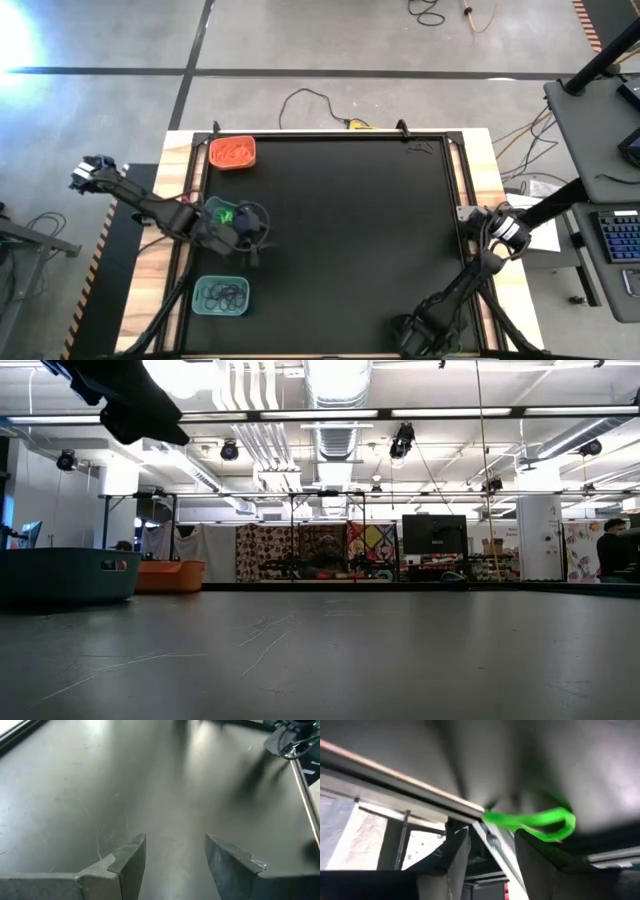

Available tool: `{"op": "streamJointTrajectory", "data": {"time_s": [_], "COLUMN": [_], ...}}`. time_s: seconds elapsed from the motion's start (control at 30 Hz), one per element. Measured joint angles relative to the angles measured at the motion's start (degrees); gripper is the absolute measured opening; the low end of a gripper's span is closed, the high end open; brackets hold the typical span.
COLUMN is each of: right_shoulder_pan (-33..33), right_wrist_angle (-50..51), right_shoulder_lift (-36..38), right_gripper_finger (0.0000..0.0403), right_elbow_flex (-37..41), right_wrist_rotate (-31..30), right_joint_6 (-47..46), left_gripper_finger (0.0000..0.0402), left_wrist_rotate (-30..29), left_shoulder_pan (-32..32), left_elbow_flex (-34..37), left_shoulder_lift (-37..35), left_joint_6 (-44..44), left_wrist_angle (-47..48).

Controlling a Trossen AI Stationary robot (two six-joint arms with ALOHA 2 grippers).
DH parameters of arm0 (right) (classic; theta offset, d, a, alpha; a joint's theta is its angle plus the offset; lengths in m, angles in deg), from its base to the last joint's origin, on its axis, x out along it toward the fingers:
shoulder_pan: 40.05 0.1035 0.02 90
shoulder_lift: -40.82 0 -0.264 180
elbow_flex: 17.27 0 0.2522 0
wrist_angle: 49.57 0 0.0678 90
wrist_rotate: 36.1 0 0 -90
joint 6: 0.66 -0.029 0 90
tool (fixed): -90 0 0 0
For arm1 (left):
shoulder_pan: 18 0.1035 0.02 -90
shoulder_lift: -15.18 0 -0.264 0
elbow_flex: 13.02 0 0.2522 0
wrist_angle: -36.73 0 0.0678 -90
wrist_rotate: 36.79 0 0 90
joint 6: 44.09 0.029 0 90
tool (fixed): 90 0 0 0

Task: Sort rubber bands into baskets
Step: Put the green rubber band into the blue bin

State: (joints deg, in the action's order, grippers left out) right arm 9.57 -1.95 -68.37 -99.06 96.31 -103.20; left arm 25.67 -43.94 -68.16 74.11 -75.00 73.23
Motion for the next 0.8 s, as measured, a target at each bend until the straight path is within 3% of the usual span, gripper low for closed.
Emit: {"op": "streamJointTrajectory", "data": {"time_s": [0.17, 0.37, 0.63, 0.8], "right_shoulder_pan": [0.09, 0.02, 0.04, -1.12], "right_wrist_angle": [-9.05, -10.36, -7.08, 1.39], "right_shoulder_lift": [0.29, 0.45, 0.87, 0.74], "right_gripper_finger": [0.0125, 0.0094, 0.0019, 0.0009], "right_elbow_flex": [5.38, 7.36, 6.0, 1.57], "right_wrist_rotate": [0.35, 0.97, -1.61, -6.32], "right_joint_6": [-3.67, -3.69, -1.4, 2.86], "left_gripper_finger": [0.0187, 0.0186, 0.0186, 0.0186], "left_wrist_rotate": [1.1, 1.26, 1.17, 0.98], "left_shoulder_pan": [-0.88, -1.87, -1.87, -1.85], "left_elbow_flex": [-2.05, -3.19, -3.08, -3.04], "left_shoulder_lift": [1.57, 2.44, 2.49, 2.49], "left_joint_6": [-1.35, -1.42, -1.39, -1.18], "left_wrist_angle": [2.67, 5.34, 5.77, 6.14]}}
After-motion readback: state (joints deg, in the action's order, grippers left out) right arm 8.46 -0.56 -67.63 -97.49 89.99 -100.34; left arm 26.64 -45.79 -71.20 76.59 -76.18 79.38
